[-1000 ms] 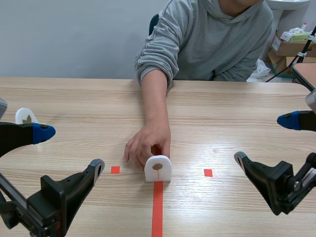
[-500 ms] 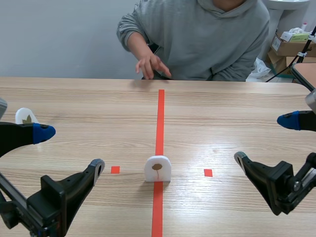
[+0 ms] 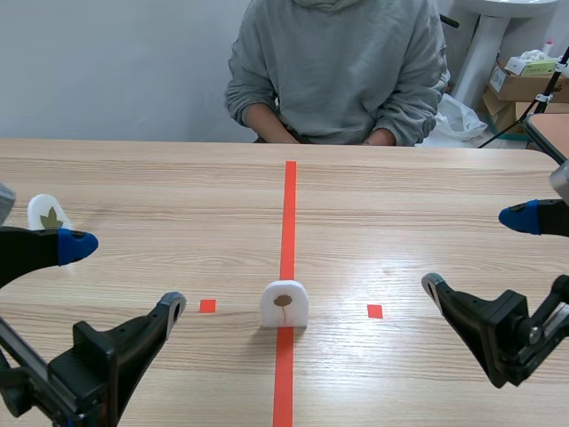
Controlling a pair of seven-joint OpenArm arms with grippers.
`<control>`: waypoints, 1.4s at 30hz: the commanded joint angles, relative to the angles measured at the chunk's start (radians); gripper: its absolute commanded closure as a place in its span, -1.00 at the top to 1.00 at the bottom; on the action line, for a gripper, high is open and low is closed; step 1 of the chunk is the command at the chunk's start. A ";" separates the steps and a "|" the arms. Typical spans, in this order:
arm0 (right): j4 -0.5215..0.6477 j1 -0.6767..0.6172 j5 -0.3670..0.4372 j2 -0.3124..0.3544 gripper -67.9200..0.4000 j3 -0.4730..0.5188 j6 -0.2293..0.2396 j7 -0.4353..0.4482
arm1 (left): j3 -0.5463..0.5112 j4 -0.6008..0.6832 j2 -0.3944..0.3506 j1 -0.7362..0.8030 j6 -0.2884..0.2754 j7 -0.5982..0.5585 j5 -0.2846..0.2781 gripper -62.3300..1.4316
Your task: Do the leaf sorting experiment
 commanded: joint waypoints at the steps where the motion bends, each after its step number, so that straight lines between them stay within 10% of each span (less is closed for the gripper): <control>1: 0.003 0.012 0.014 0.003 1.00 0.010 -0.003 0.012 | -0.005 -0.003 0.005 0.000 0.001 -0.014 -0.006 1.00; 42: 0.003 0.012 0.014 0.003 1.00 0.010 -0.003 0.011 | -0.005 -0.019 0.005 -0.003 -0.002 -0.021 -0.006 1.00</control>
